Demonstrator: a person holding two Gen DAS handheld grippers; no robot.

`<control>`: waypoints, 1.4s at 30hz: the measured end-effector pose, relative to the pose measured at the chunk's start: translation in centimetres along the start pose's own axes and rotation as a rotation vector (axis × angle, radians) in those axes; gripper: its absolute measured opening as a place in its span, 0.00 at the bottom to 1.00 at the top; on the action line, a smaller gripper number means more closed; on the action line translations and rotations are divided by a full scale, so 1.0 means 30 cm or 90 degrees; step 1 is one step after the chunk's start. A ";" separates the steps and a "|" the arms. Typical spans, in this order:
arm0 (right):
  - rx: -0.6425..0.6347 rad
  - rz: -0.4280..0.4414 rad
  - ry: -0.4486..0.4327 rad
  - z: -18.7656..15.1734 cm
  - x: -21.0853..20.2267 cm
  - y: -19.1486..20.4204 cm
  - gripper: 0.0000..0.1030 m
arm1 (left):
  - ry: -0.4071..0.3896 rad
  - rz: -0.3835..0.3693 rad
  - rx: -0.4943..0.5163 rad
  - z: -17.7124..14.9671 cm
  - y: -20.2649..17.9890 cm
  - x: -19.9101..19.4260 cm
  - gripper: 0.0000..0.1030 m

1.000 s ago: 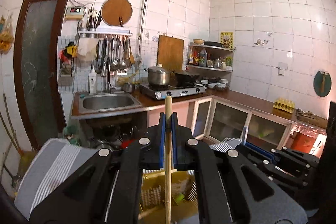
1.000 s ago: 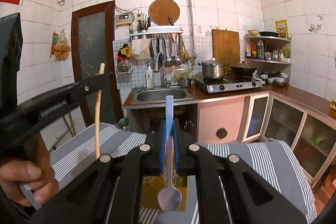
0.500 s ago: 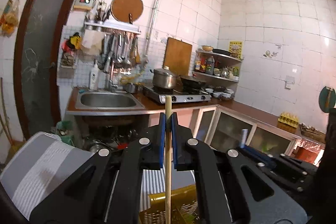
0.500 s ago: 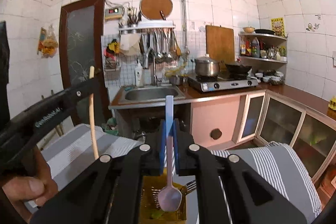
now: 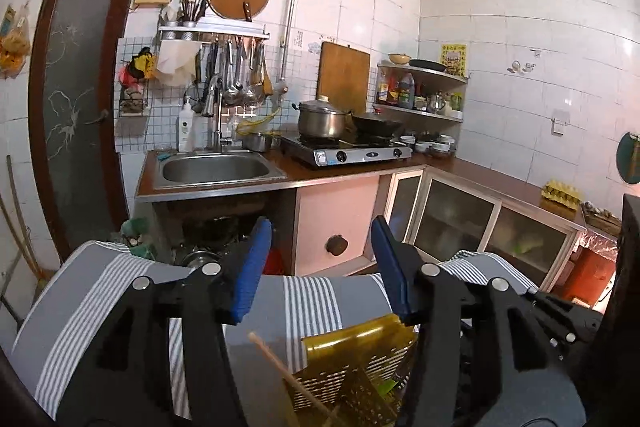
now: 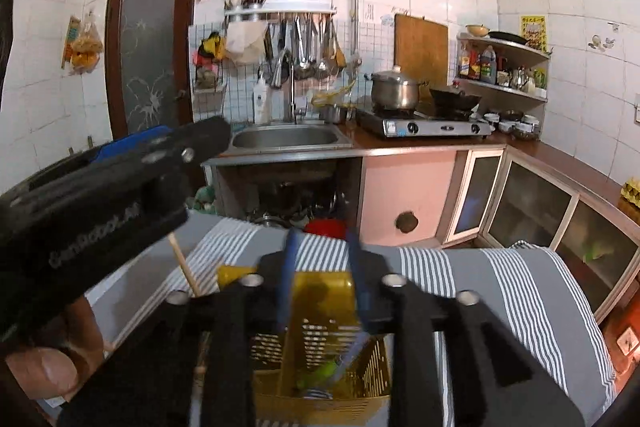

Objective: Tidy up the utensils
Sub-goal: 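Open the left tool over the holder while the right tool releases the spoon into it, then move both open tools back down toward the loose chopsticks on the cloth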

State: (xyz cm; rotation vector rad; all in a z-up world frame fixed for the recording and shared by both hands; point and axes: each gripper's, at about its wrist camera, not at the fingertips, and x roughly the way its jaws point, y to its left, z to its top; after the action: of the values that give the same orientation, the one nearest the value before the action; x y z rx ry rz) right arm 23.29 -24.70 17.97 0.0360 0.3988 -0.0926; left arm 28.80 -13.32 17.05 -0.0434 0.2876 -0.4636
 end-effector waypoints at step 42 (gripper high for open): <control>0.091 -0.063 0.130 -0.696 -0.685 -0.598 0.45 | 0.229 0.182 -0.033 -0.707 0.104 -0.571 0.56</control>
State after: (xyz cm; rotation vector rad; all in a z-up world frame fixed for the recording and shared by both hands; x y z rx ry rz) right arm -5.37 -39.75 6.46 0.1684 0.5975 -0.2161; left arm 9.49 -2.38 0.91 0.0304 0.6494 -0.1770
